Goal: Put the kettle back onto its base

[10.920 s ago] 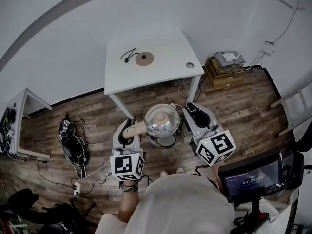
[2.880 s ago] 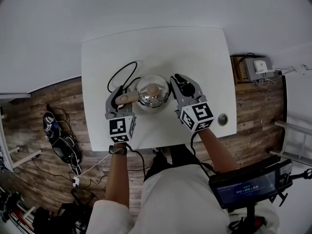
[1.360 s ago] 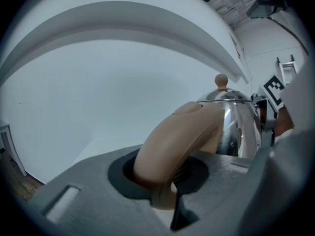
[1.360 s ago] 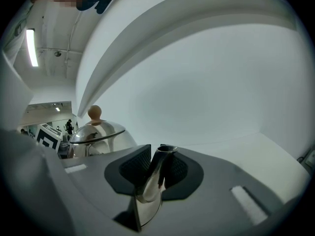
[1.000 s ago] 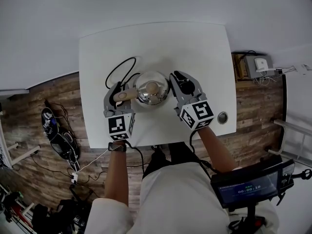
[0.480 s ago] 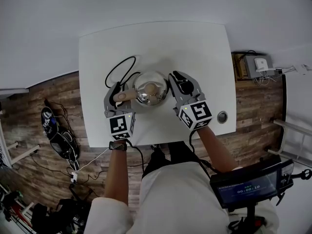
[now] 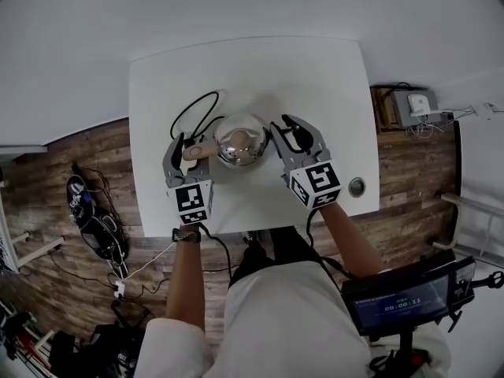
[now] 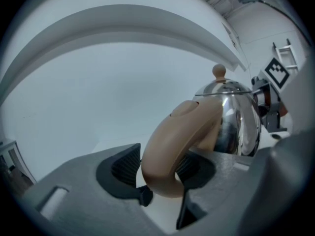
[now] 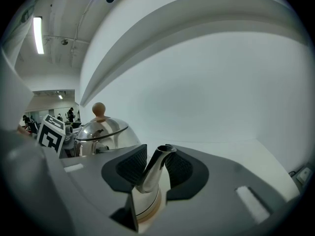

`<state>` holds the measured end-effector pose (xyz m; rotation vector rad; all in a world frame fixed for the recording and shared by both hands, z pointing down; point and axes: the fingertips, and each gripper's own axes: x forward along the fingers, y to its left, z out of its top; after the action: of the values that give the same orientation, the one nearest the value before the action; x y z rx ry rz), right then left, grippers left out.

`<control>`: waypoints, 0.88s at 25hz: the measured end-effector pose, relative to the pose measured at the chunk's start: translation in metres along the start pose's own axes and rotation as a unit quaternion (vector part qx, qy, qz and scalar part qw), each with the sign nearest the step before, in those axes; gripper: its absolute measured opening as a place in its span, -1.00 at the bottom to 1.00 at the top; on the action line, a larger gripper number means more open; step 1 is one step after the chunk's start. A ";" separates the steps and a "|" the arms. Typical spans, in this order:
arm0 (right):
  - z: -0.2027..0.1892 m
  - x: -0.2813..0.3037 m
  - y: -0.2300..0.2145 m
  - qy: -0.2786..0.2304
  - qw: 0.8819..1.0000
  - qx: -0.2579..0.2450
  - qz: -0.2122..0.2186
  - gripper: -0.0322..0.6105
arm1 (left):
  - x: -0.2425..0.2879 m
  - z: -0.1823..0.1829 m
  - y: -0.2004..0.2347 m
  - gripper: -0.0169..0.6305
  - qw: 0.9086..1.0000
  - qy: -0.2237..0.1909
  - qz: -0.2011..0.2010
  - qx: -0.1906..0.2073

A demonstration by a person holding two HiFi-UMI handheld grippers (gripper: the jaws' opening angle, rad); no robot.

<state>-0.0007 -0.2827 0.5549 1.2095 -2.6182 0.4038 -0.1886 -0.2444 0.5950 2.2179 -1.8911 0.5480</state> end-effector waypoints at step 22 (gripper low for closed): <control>0.019 -0.056 -0.001 -0.012 0.998 0.000 -0.059 -0.45 | -0.049 0.015 -0.012 -0.32 1.000 -0.005 0.000 -0.002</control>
<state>0.0343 -0.2506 0.5192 1.3704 -2.5501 0.3693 -0.1806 -0.2028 0.5640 2.2218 -1.8942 0.5339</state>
